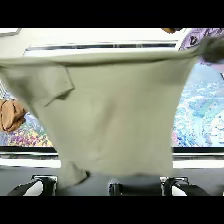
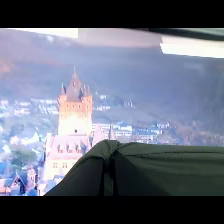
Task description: Fold the clothes and pants, and hang the long-sleeved shirts on hangers.
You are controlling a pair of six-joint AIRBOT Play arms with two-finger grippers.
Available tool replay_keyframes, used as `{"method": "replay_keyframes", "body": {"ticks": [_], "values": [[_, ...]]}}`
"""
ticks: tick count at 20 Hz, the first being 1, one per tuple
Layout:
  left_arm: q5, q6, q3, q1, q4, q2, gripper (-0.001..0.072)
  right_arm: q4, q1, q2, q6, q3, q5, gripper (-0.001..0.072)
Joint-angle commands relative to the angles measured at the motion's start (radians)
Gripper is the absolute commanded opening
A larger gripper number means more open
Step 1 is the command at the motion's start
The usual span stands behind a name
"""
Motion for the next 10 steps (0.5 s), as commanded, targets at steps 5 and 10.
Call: {"method": "replay_keyframes", "body": {"ticks": [5, 10], "values": [[0.316, 0.095, -0.089, -0.157, -0.034, -0.515, 0.0015, -0.111, 0.001, -0.402, 0.057, -0.142, -0.268, 0.0028], [0.425, 0.092, -0.089, -0.167, -0.031, -0.683, 0.0015, -0.124, 0.001, -0.545, 0.065, -0.142, -0.371, 0.0028]]}}
